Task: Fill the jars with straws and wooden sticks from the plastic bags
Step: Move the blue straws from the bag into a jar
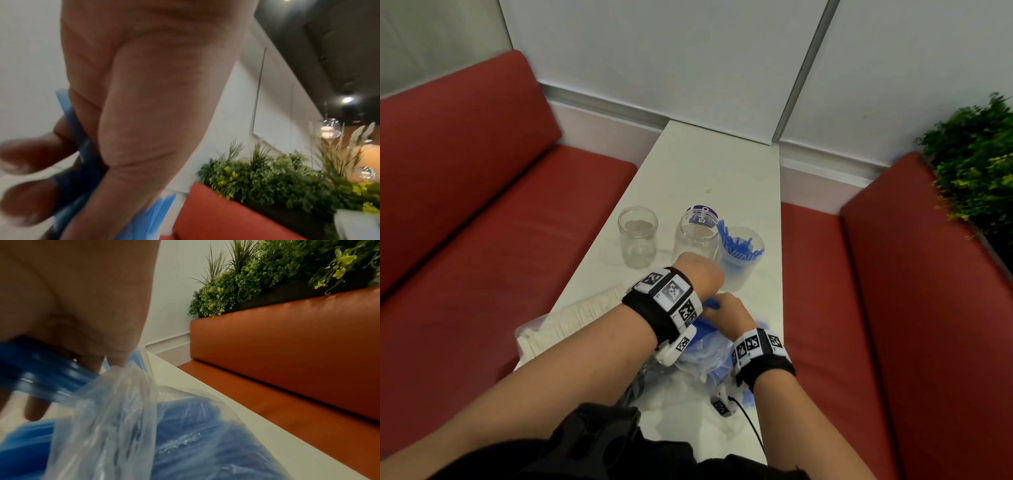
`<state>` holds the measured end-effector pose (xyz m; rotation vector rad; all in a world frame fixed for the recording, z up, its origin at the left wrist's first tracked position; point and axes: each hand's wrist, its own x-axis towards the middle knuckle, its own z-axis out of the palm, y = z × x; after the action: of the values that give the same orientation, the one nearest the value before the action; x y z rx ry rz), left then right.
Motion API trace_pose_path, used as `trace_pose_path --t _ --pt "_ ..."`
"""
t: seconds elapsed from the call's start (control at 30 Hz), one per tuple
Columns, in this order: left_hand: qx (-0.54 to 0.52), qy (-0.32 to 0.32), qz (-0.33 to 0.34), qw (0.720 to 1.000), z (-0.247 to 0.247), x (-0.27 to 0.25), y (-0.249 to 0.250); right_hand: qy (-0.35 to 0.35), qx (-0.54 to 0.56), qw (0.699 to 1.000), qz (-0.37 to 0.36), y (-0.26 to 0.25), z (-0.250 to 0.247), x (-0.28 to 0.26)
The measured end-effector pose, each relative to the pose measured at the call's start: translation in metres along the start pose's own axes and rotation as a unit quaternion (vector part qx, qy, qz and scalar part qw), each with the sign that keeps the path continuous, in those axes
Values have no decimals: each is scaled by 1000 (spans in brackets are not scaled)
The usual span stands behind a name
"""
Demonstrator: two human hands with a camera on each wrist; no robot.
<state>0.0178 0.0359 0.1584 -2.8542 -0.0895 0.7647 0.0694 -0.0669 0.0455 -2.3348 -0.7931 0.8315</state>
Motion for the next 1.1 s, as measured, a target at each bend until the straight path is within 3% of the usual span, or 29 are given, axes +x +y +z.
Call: trace_pose_path --t 0.07,0.13,0.27,0.37,0.47,0.53,0.57,0.6,0.7,0.73,0.77,0.8,0.87,0.93,1.0,1.1 --pt "15 45 20 999 -15 -9 -2 18 33 998 -41 -1 -1 -4" --pt "-42 115 54 991 -29 -16 -8 42 118 988 -85 -6 -5 -11" --pt "-193 278 87 937 -49 -20 -20 50 244 961 -122 -23 -17 -22" --pt "-194 298 89 931 -47 -18 -17 61 264 955 -121 -39 -30 -22" --pt "-209 309 89 923 -43 -14 -16 98 185 971 -116 -52 -40 -17" --pt "-262 336 93 900 -43 -13 -16 93 183 973 -109 -59 -45 -17" --pt "-337 353 100 867 -44 -13 -16 90 211 966 -119 -61 -48 -19" --pt "-442 370 106 810 -46 -15 -15 92 255 953 -134 -62 -51 -21" --pt "-693 424 95 575 -48 -17 -19 112 330 920 -180 -70 -69 -31" --pt "-735 424 73 524 -45 -15 -23 119 341 913 -191 -76 -77 -34" --pt "-758 411 41 504 -40 -11 -27 126 354 904 -203 -82 -87 -37" --pt "-771 381 8 511 -34 -7 -29 135 368 894 -217 -89 -96 -40" --pt "-799 272 -43 534 -18 2 -31 164 393 869 -252 -104 -114 -46" --pt "-846 141 -55 511 0 12 -28 182 425 840 -283 -118 -126 -53" --pt "-903 24 -19 428 17 18 -26 178 458 817 -302 -128 -133 -57" --pt "-962 -75 44 259 30 21 -21 188 460 811 -310 -134 -136 -59"
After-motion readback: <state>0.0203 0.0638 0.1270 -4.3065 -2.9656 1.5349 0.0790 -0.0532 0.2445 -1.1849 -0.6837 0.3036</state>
